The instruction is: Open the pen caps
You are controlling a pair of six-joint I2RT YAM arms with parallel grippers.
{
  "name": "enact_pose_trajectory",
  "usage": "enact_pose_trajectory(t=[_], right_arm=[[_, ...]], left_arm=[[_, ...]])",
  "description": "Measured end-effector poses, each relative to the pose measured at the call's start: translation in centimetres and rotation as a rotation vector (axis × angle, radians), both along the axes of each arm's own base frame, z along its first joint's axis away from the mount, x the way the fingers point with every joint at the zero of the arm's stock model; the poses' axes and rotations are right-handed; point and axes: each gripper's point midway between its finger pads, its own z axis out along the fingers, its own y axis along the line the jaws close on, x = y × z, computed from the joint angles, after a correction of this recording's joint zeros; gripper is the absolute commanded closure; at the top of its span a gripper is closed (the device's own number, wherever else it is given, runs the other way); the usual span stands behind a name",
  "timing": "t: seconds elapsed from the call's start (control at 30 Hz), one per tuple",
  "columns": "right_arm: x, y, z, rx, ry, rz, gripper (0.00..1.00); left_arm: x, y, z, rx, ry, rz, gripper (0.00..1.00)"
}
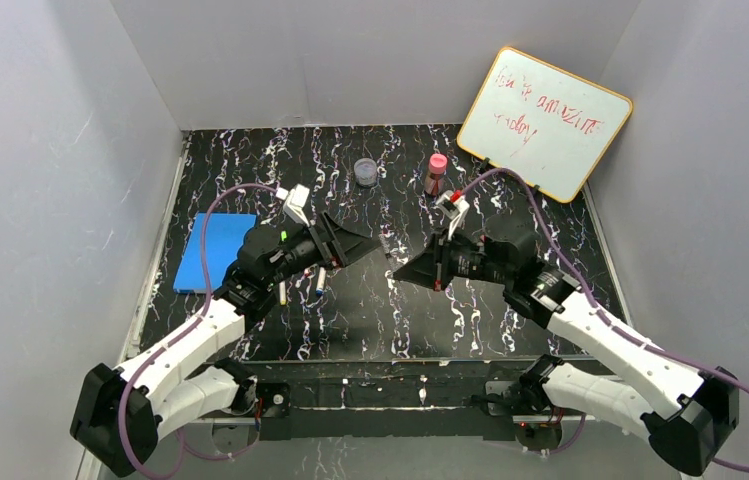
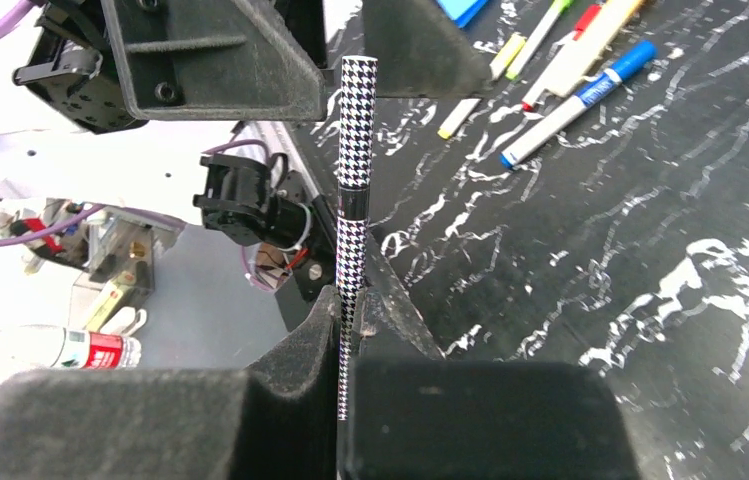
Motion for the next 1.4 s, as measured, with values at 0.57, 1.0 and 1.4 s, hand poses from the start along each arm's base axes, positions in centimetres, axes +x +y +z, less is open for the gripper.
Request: enact_pose_trajectory(t=[0.57,1.0,1.4], right_arm=[[-0.5,3.3,2.2,0.149,-0.011,-0.002,0.99],[-0.2,3.3,1.8,0.151,0.004,-0.024,0.99],[-0.3,3.4,2.1,0.161,-0.004,-0.019,0.99]], left_arm=[[-0.3,-0.8,3.1,-0.053,-0.069,-0.023,0.25],[-0.6,-1.1,4.5,-0.087,-0.089,-0.041,0.42],[-0.9,-1.9,4.3,-0.093,-0.072,-0.077,0.61]])
